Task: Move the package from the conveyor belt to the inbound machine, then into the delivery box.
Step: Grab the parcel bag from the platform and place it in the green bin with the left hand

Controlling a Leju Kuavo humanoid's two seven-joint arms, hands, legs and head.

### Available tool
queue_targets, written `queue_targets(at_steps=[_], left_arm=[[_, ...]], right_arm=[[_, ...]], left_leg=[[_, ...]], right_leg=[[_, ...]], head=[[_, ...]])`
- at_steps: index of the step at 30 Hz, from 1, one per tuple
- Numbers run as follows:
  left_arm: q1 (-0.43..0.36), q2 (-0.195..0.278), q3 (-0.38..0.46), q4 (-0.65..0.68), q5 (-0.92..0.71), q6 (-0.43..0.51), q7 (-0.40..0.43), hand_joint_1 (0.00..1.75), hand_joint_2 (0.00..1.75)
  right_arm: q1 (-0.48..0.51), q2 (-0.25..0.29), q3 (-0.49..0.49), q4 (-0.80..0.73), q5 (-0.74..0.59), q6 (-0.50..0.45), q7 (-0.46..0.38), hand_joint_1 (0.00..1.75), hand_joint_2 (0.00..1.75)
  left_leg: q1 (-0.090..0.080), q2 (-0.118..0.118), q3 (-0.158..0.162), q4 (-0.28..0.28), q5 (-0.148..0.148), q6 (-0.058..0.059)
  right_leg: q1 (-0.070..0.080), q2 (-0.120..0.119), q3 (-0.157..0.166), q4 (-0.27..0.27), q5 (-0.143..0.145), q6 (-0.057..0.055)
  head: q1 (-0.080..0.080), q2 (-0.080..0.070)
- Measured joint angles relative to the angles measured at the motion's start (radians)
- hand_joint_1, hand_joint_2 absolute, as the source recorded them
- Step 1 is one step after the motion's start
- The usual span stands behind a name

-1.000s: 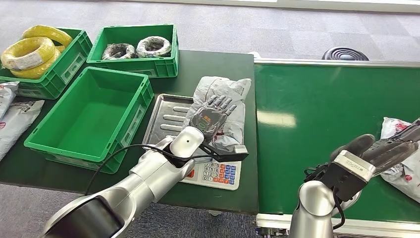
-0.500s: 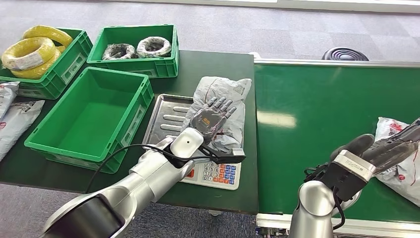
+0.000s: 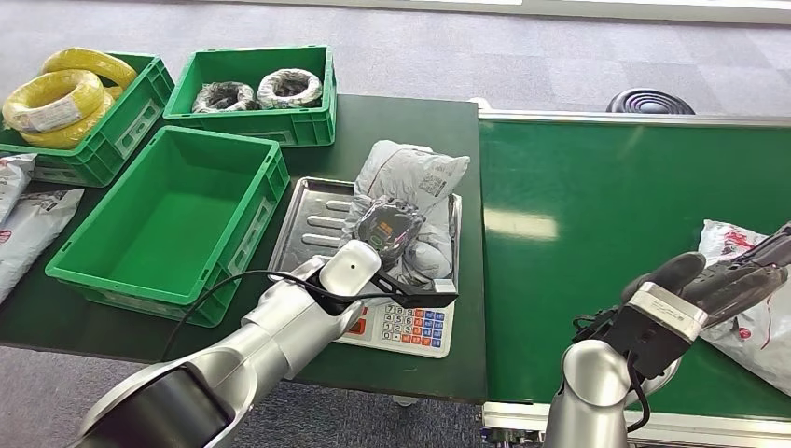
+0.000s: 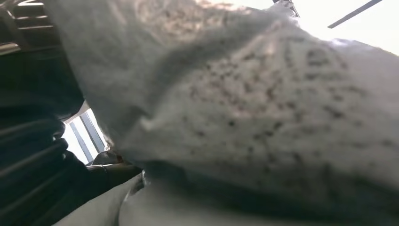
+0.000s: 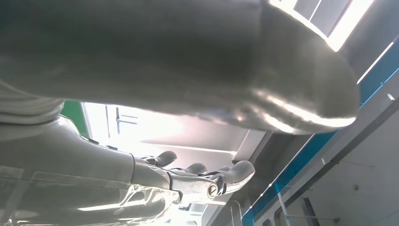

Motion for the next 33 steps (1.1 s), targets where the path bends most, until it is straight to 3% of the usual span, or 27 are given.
queue_targets(at_steps=[5,11,29,33], left_arm=[[-0.001,0.000,0.000,0.000,0.000,0.000,0.000,1.31,1.75],[-0.002,0.000,0.000,0.001,0.000,-0.004,0.000,1.65,1.75],[-0.004,0.002,0.000,0.012,0.002,-0.014,-0.029,1.69,1.75],[-0.006,0.003,0.006,0.013,0.031,0.025,-0.038,1.68,1.75]], right_arm=[[0.000,0.000,0.000,0.000,0.000,0.000,0.000,0.00,0.00],[0.000,0.000,0.000,0.000,0.000,0.000,0.000,0.00,0.00],[-0.023,0.000,-0.001,0.009,0.014,0.000,0.002,0.00,0.00],[-0.030,0.000,-0.001,0.023,0.006,0.000,-0.014,0.00,0.00]], left_leg=[[0.000,0.000,0.000,0.000,0.000,0.000],[0.000,0.000,0.000,0.000,0.000,0.000],[0.000,0.000,0.000,0.000,0.000,0.000],[0.000,0.000,0.000,0.000,0.000,0.000]], right_leg=[[0.000,0.000,0.000,0.000,0.000,0.000],[0.000,0.000,0.000,0.000,0.000,0.000],[0.000,0.000,0.000,0.000,0.000,0.000],[0.000,0.000,0.000,0.000,0.000,0.000]], head=[[0.000,0.000],[0.000,0.000],[0.000,0.000],[0.000,0.000]])
